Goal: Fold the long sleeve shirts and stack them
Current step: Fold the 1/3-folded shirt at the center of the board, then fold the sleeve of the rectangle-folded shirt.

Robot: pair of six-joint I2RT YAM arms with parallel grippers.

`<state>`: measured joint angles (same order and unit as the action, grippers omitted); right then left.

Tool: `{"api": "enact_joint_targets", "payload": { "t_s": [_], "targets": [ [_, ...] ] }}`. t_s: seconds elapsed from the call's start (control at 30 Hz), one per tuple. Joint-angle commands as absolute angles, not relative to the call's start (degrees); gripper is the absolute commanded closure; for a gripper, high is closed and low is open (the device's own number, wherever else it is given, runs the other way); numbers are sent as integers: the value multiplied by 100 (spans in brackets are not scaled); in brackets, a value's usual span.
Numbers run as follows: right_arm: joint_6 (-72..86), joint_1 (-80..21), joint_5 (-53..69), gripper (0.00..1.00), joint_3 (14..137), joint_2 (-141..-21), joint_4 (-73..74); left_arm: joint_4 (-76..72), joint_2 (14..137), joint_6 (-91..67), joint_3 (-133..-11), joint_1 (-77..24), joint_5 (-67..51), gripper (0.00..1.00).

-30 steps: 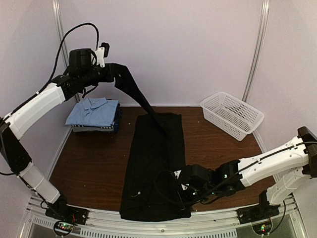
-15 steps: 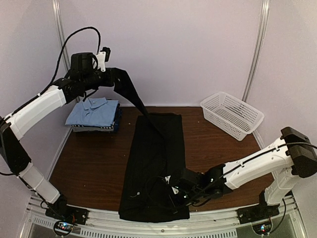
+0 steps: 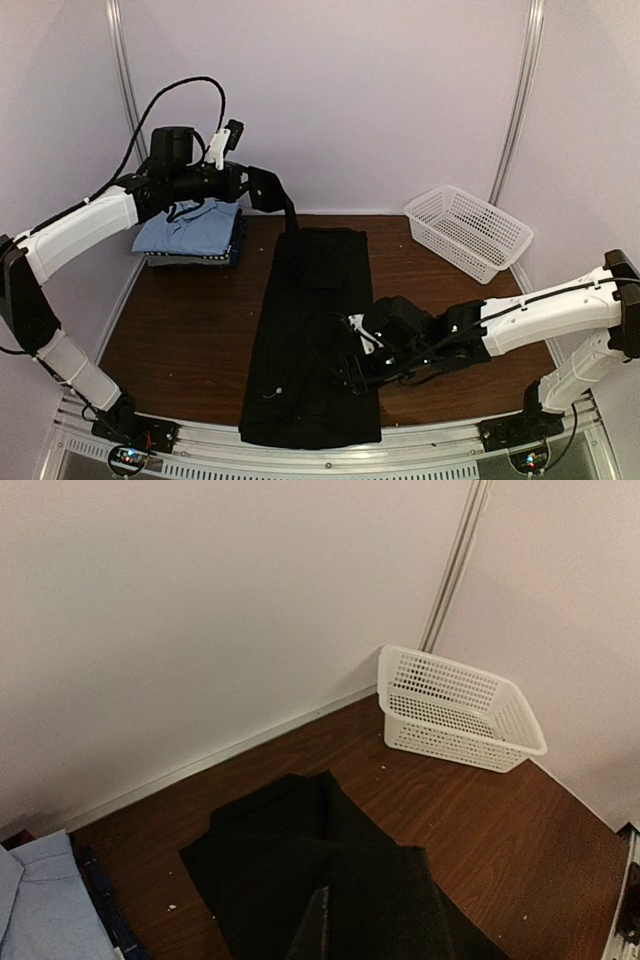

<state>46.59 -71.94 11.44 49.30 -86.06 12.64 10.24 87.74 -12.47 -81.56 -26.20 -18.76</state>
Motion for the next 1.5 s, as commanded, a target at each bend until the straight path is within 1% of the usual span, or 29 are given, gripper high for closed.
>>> {"api": "enact_joint_targets", "payload": {
  "t_s": [0.0,0.23,0.47,0.77,0.87,1.0,1.07,1.17,1.23,1.27,1.33,1.4,1.47],
  "targets": [
    [4487,-6657,521,37,5011,-7995,1615,670,8588,-1075,-7904,-2593,-3099,100],
    [4639,-5717,28,37,4716,-7223,1651,674,8646,-1048,-7546,-2686,-4168,100],
    [4623,-5502,-220,37,4659,-7190,1527,906,9052,-1015,-7308,-3070,-4991,99],
    [4606,-5493,-125,37,4575,-7438,1312,1565,9884,-689,-7347,-3805,-5344,98],
    [4605,-5493,-90,37,4517,-7461,1239,1712,10080,-590,-7352,-3927,-5348,93],
    [4605,-5493,-48,37,4429,-7512,1170,1911,10290,-452,-7420,-4047,-5317,90],
    [4621,-5493,-22,37,4376,-7531,1124,2064,10392,-345,-7479,-4151,-5270,86],
    [4625,-5493,-17,37,4334,-7558,1077,2305,10537,-166,-7576,-4365,-5139,75],
    [4619,-5493,-22,37,4325,-7567,1077,2397,10599,-101,-7601,-4504,-5054,63],
    [4610,-5493,-24,37,4324,-7566,1077,2438,10635,-77,-7602,-4583,-5020,55],
    [4593,-5493,-57,37,4324,-7576,1094,2460,10659,-62,-7588,-4685,-4979,46],
    [4560,-5493,-84,37,4332,-7596,1112,2467,10658,-59,-7576,-4762,-4982,42],
    [4538,-5493,-97,37,4342,-7630,1133,2461,10662,-78,-7576,-4812,-4973,40]
  ]
}}
